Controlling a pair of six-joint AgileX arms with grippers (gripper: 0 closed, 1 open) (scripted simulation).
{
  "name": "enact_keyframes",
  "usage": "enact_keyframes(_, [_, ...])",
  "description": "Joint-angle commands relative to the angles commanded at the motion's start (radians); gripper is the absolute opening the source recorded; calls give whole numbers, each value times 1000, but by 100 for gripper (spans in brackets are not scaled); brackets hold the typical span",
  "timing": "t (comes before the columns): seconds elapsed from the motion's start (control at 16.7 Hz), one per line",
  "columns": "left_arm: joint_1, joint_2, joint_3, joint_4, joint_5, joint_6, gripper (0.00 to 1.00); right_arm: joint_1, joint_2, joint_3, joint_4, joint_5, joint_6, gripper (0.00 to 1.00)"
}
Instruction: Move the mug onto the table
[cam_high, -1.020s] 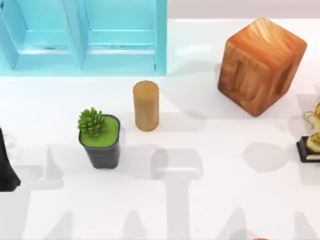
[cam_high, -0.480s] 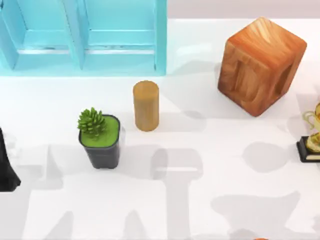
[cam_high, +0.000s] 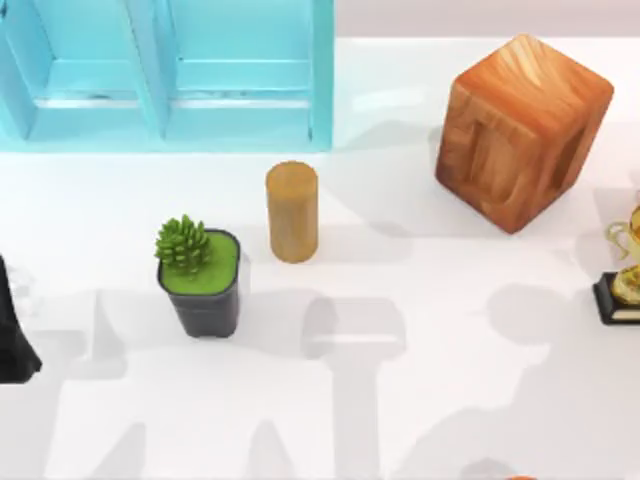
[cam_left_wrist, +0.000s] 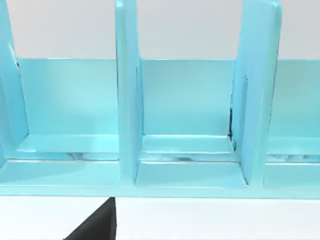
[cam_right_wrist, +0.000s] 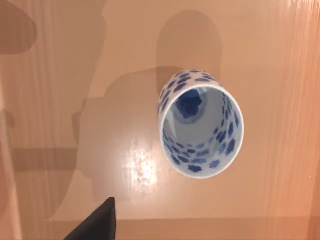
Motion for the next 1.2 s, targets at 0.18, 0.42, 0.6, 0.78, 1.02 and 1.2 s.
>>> enact_keyframes(0.18, [0,0,0,0,0,0,100,-27,84,70,-63,0,-26,100])
enact_keyframes(0.42, [0,0,0,0,0,0,100,-29,91,75,-69,0,-28,100])
enact_keyframes(0.6, [0,0,0,0,0,0,100,-27,91,63,-56,0,-29,100])
enact_keyframes(0.78, [0,0,0,0,0,0,100,-41,100,12,4,1,-40,100])
enact_keyframes(1.02, [0,0,0,0,0,0,100,-59,123,-101,139,2,-57,100])
enact_keyframes(1.2, [0,0,0,0,0,0,100,-52,153,-185,248,3,-47,100])
